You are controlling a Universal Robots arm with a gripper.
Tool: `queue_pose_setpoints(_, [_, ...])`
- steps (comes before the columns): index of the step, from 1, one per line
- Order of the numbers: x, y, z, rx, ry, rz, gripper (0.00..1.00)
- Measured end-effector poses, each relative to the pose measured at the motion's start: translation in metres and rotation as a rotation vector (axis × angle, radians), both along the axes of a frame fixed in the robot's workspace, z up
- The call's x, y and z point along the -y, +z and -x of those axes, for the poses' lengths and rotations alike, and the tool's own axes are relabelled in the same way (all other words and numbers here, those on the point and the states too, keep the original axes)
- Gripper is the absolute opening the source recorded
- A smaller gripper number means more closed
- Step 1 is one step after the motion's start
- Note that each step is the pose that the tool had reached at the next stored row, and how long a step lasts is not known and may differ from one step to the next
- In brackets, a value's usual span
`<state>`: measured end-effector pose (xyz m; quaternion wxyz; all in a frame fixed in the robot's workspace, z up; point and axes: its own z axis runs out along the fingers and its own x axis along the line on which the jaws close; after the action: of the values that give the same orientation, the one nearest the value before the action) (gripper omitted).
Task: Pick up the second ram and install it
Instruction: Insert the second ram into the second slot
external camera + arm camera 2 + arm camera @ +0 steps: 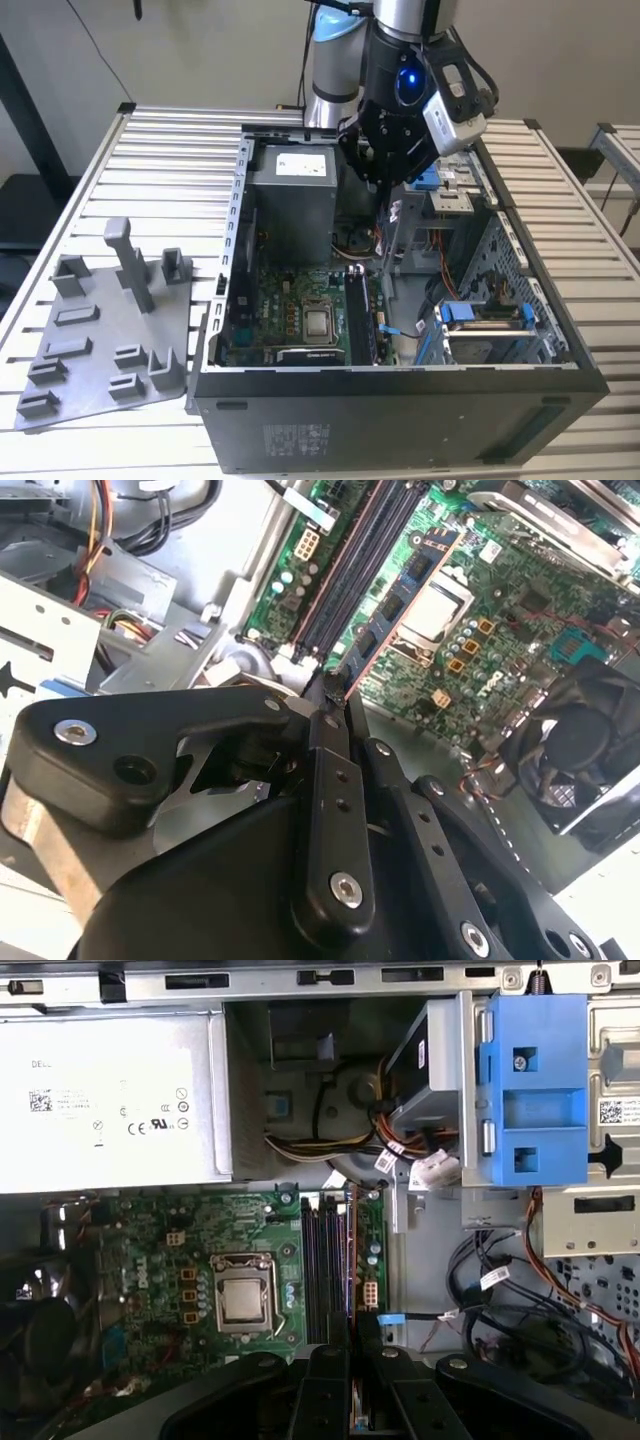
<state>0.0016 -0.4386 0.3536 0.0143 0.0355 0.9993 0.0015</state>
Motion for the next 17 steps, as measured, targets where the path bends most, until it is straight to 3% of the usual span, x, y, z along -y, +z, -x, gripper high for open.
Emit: queue_pose_setpoints(17, [0.0,-0.0281,0.0017,-0.0003,0.001,0.0014,0.15])
